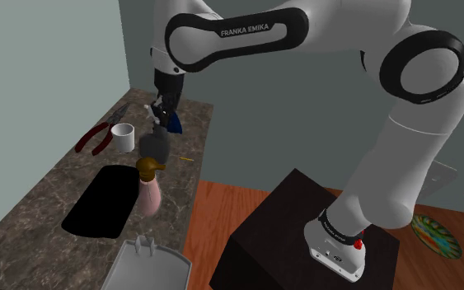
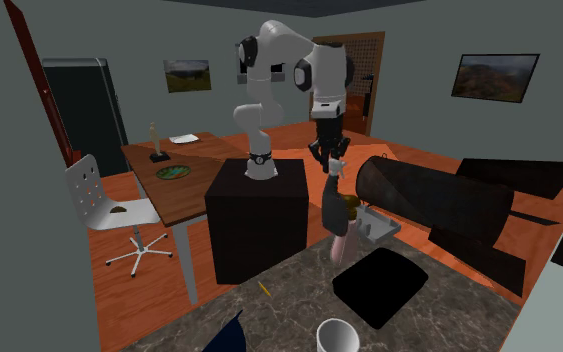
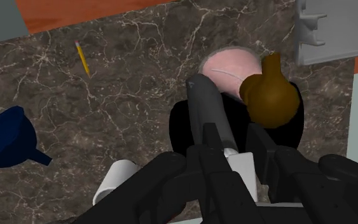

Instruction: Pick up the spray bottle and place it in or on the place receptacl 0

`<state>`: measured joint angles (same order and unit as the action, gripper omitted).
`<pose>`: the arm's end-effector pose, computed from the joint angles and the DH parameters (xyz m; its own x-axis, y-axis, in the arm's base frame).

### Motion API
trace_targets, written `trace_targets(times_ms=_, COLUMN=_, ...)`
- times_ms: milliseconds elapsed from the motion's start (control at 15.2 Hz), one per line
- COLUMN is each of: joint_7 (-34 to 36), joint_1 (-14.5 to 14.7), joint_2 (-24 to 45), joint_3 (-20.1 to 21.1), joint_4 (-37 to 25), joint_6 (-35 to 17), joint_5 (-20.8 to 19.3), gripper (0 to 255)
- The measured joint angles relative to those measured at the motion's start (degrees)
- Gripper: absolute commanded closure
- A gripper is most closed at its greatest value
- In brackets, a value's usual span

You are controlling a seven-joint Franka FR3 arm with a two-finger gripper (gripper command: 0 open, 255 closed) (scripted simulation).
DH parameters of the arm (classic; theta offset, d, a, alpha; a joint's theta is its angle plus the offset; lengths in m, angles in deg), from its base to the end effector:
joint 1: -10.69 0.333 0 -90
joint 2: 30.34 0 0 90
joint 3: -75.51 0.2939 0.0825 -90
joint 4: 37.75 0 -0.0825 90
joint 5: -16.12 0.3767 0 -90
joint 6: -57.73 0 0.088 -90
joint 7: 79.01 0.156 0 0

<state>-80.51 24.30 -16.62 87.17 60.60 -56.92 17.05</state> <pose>0.5667 0.2627 0.3850 0.8982 0.4366 0.0510 0.4391 -0.8963 -0.0617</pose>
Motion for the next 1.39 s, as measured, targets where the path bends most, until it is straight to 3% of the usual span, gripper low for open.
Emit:
trace_targets(times_ms=792, joint_7=13.49, joint_1=7.54, joint_2=-9.75, joint_3=5.94, joint_4=7.64, joint_6=1.24, joint_5=0.80, gripper=255)
trace_targets(times_ms=1386, joint_7=24.94, joint_1=13.42, joint_2=-12.44, joint_3=11.33, joint_4=6.92, joint_6=4.08, joint_5=0.67, gripper=255)
